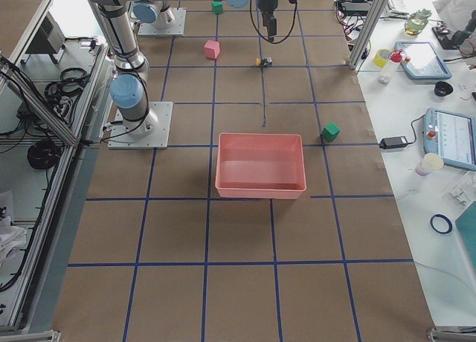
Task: Align button upright
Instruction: 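Reach the left gripper down to the switch lying on the table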
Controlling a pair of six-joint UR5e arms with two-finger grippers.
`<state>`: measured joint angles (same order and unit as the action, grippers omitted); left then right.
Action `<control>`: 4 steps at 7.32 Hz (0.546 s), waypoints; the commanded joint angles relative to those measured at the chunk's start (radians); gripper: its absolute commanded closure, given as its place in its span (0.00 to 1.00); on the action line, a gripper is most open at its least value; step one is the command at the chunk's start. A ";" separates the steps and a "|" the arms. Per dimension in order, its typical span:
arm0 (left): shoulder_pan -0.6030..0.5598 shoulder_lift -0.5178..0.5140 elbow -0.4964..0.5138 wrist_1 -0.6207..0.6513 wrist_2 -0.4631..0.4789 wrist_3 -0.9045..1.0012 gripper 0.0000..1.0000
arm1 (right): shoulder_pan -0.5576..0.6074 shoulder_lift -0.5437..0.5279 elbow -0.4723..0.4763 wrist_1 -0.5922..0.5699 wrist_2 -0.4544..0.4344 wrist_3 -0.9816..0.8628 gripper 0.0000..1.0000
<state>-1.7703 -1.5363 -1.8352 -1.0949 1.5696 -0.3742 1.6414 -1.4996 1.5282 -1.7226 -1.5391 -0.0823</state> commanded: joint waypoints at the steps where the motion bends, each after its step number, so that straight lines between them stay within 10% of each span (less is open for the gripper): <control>1: -0.114 -0.074 -0.160 0.361 0.096 -0.089 0.00 | 0.000 -0.001 0.006 0.001 -0.007 0.004 0.00; 4: -0.248 -0.247 -0.320 0.843 0.243 -0.107 0.03 | 0.000 -0.001 0.006 0.000 -0.003 0.002 0.00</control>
<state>-1.9583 -1.7032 -2.0976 -0.4433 1.7495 -0.4776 1.6413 -1.5002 1.5338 -1.7215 -1.5448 -0.0796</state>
